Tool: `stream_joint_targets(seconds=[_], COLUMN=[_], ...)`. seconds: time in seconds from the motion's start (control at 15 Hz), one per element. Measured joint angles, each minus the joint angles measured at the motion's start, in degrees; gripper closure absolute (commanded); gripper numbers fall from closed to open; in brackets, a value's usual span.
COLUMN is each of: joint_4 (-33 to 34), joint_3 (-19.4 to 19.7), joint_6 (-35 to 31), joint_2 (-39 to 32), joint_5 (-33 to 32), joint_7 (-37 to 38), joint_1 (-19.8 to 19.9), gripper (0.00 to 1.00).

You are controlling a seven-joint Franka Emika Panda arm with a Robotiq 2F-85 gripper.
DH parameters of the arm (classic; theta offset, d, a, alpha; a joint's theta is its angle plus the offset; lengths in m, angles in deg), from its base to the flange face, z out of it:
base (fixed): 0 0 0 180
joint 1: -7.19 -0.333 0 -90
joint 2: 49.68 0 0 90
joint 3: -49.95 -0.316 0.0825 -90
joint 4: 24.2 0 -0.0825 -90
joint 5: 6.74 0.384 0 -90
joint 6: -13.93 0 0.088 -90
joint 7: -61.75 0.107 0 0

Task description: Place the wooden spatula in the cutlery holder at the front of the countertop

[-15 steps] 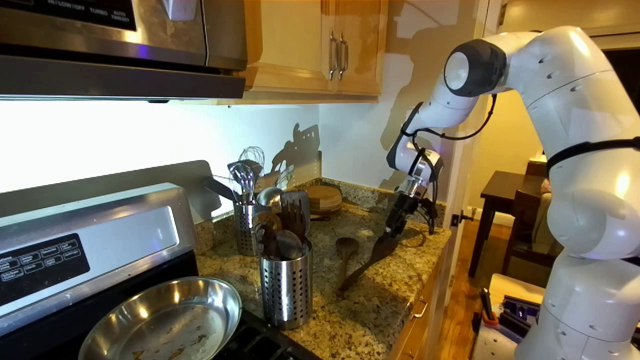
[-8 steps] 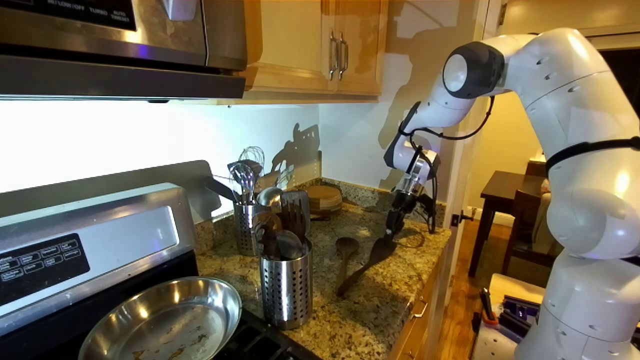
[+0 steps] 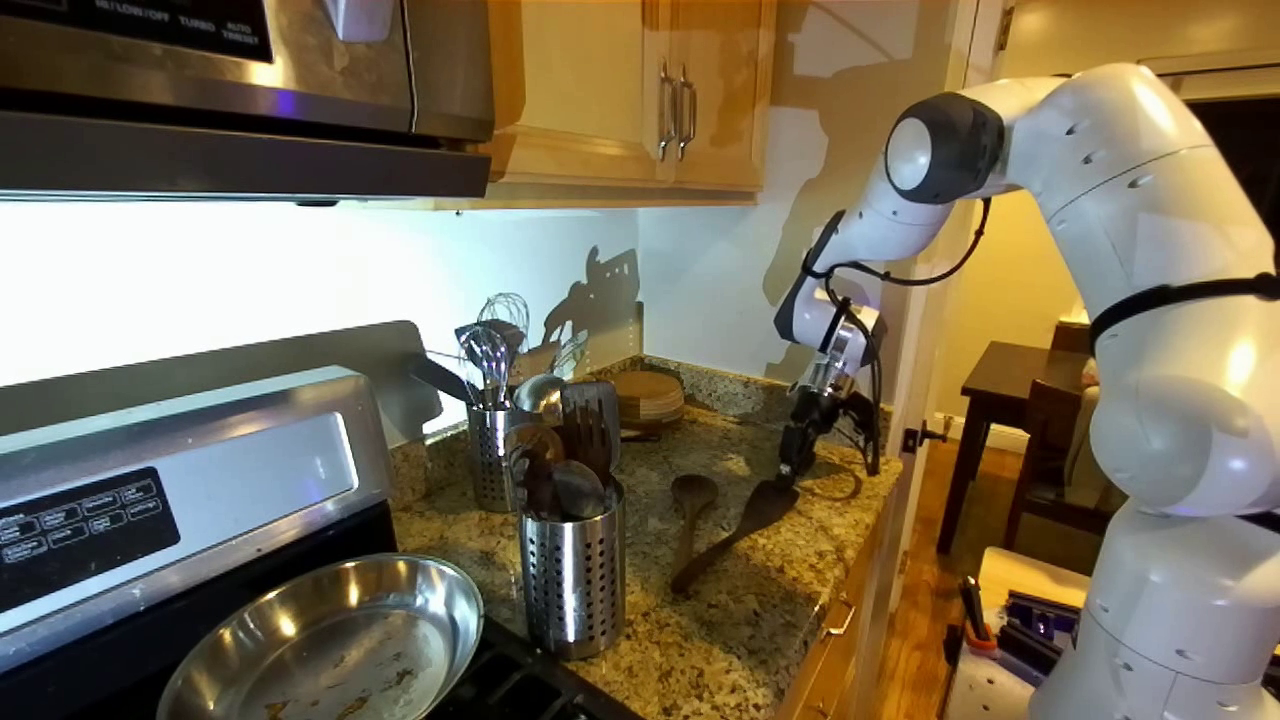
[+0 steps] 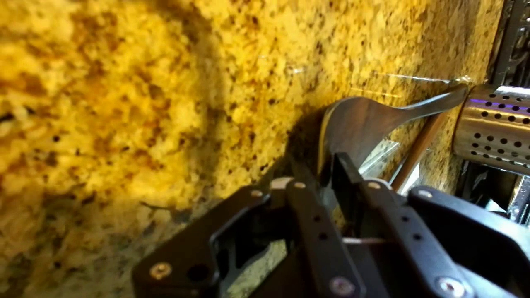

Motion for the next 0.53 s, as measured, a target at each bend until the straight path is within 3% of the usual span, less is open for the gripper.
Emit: stream_joint_targets(seconds=[0.33,0.4,0.47,0.53], joint_4=[0.49,0.61,0.73,0.83], joint_3=[-0.15,-0.22,-0.25,-0.28], joint_6=[1.83,2.38,2.75,2.90], joint_2=[-0.60,-0.60,-0.60,-0.60], joint_5=[0.00,0.00,0.00,0.00], joint_7=[0.14,0.19,0.23,0.26], joint_1=[0.15,0.16,0.16,0.16], gripper=[0.18,0.45,0.55,0.55])
